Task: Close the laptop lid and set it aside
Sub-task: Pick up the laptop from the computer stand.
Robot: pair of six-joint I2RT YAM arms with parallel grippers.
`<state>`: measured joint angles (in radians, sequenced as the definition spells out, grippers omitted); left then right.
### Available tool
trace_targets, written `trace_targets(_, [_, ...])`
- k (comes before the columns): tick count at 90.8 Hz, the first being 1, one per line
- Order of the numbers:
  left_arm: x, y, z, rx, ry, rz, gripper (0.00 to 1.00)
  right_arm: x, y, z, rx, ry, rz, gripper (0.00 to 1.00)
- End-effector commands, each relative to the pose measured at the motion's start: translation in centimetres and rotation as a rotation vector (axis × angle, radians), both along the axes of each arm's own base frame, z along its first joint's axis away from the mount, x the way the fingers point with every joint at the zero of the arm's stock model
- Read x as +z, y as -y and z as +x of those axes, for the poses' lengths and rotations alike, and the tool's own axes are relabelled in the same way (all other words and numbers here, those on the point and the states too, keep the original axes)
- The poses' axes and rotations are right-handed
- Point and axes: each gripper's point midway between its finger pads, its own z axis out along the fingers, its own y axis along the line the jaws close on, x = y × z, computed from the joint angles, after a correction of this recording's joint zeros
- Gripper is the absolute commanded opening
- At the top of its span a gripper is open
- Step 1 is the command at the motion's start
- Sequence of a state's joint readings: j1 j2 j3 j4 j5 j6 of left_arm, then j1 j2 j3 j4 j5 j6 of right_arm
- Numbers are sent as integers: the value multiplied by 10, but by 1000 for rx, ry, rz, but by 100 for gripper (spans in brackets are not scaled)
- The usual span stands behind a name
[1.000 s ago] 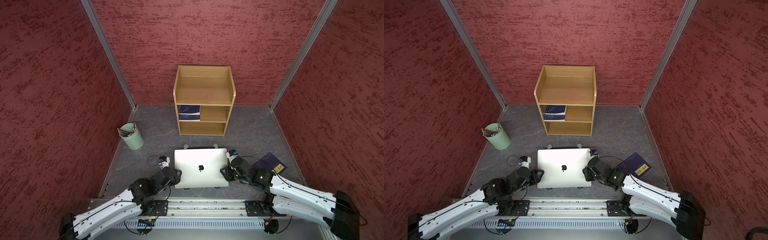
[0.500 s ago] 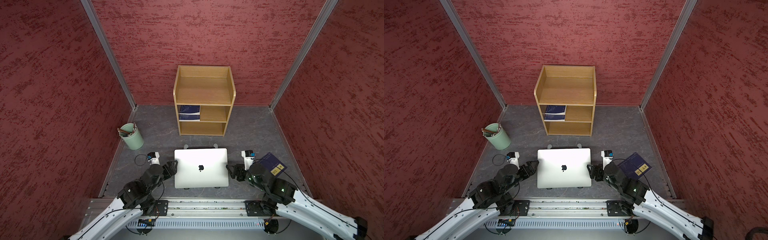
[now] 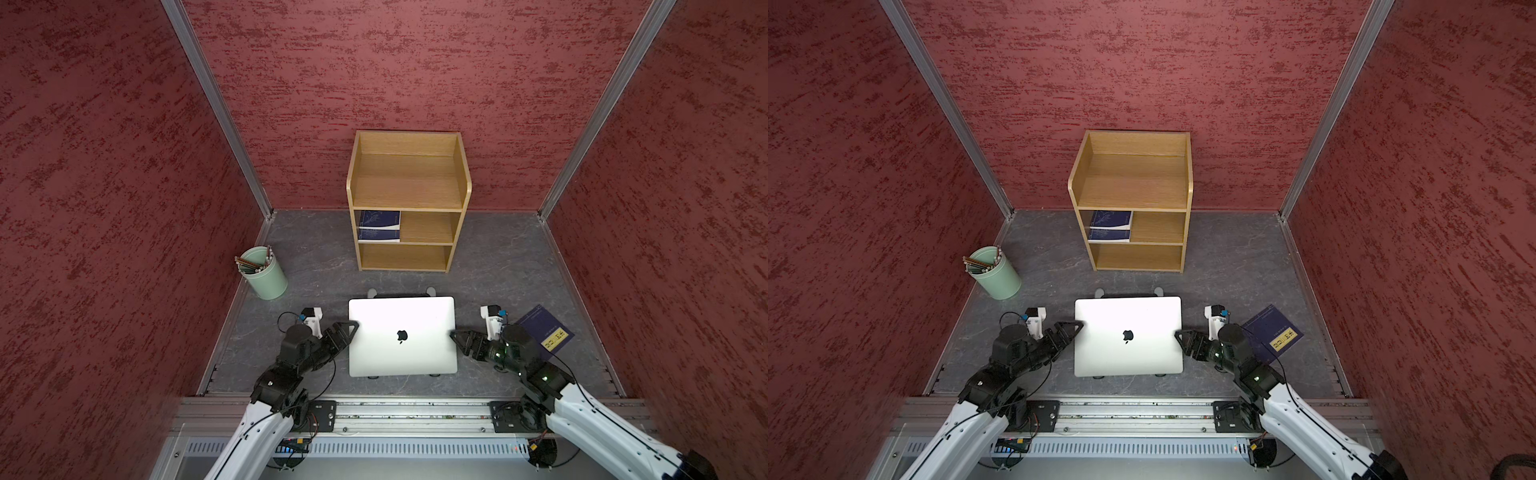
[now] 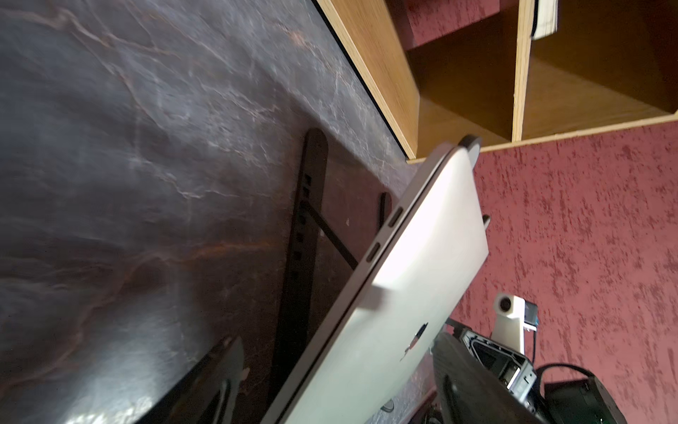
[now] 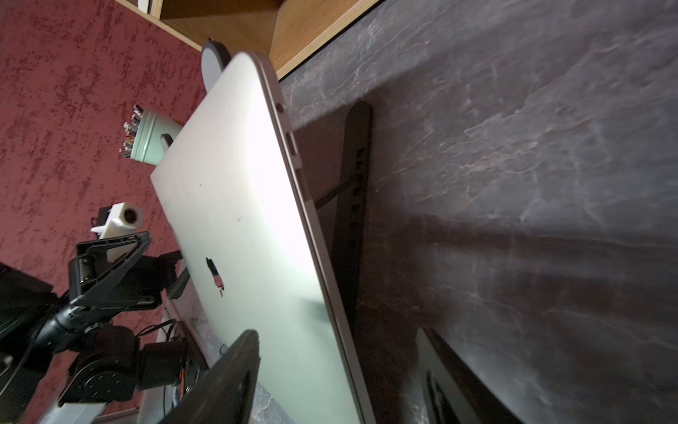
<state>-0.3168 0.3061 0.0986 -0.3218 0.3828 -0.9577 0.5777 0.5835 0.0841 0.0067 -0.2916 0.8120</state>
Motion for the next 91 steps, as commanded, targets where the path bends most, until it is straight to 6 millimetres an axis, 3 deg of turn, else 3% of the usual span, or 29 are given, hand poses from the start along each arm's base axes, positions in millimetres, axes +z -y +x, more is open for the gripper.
trace_targets(1, [-2, 6, -2, -55, 24, -6, 83, 25, -16, 2, 72, 63, 100, 69])
trace_targets(27, [-16, 5, -3, -40, 4, -3, 71, 11, -24, 7, 99, 12, 85, 61])
trace_targets(55, [-24, 8, -6, -57, -15, -17, 60, 21, -23, 3, 103, 27, 116, 45])
trace_targets(91, [-25, 14, -6, -74, -11, -10, 44, 32, -23, 4, 101, 52, 131, 35])
